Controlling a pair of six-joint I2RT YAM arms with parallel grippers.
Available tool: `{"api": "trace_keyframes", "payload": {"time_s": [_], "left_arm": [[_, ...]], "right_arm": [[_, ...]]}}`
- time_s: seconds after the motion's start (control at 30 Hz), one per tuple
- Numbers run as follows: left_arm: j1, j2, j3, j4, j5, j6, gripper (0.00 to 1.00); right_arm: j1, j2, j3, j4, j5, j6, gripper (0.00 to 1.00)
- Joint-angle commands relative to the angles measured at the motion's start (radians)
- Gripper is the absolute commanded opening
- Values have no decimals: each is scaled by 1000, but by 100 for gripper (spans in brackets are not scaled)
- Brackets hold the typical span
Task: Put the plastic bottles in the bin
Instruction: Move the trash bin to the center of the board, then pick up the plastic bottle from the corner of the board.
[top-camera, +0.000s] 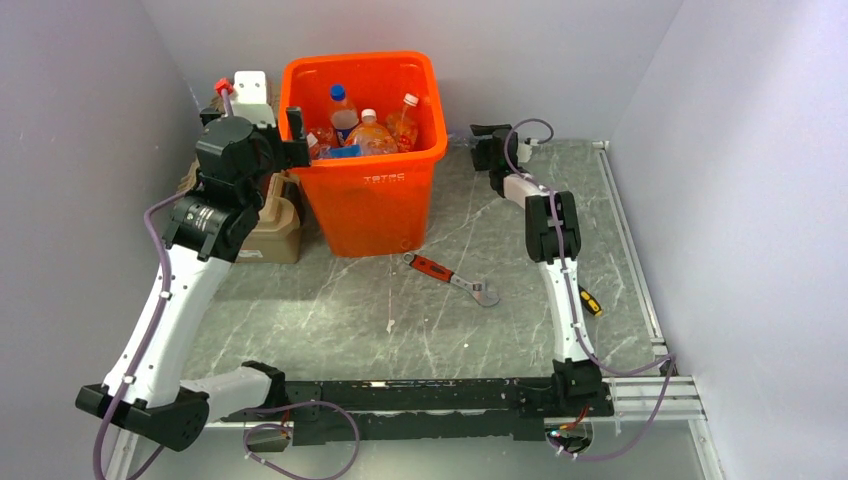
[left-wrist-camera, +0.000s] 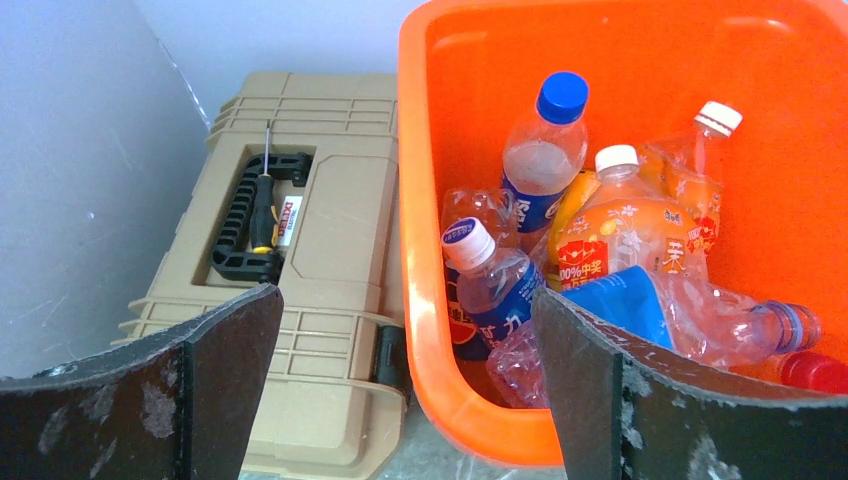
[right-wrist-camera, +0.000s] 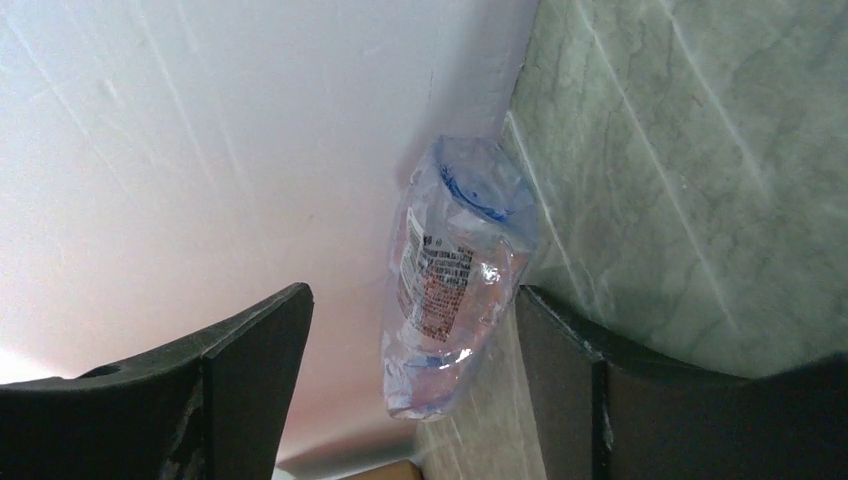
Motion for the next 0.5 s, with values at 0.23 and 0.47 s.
{"api": "trace_keyframes", "payload": {"time_s": [0.23, 0.47], "left_arm": [[-3, -68, -48, 65, 28, 4, 100], [-3, -100, -51, 66, 64, -20, 99]], "right_arm": [[24, 100, 54, -38, 22, 71, 45], [24, -64, -195, 151, 62, 46, 13]]}}
